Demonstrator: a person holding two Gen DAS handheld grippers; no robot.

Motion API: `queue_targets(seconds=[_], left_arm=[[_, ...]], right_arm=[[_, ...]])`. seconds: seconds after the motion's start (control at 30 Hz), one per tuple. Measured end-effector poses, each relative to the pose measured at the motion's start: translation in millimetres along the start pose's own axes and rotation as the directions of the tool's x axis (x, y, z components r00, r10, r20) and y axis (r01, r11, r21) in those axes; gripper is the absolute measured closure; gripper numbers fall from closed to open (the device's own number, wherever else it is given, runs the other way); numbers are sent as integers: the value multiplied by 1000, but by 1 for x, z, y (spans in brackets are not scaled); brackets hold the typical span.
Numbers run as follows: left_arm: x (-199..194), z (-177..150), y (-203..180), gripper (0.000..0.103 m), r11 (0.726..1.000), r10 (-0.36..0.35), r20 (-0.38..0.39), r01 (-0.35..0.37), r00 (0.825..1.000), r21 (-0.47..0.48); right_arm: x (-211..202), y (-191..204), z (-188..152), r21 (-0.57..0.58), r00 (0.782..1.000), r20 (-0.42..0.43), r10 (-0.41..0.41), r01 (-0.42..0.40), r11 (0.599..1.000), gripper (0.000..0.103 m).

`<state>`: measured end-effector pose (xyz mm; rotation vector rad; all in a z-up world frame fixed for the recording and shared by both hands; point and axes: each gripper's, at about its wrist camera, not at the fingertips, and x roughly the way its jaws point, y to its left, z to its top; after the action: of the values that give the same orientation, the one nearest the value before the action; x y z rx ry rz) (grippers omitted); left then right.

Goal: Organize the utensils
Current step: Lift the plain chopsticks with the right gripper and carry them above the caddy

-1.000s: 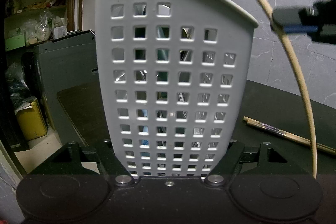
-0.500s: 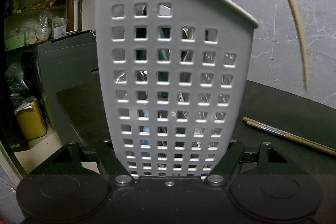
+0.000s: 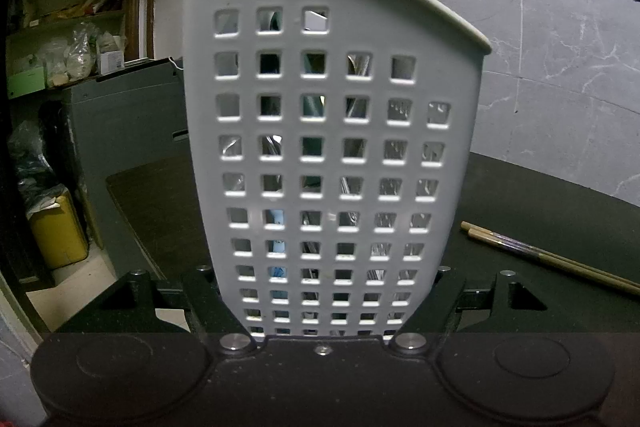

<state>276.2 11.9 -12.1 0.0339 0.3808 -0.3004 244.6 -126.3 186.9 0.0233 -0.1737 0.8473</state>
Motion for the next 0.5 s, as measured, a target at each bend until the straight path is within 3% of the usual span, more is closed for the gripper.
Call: queue_targets(seconds=[0.2, 0.5], left_arm=[[1, 0, 1, 28, 1000, -3, 1, 3, 1000, -2], [1, 0, 1, 28, 1000, -3, 1, 3, 1000, -3]], right_arm=[[21, 1, -19, 36, 1000, -6, -1, 2, 999, 88], [29, -8, -53, 92, 993, -120, -19, 30, 995, 88]])
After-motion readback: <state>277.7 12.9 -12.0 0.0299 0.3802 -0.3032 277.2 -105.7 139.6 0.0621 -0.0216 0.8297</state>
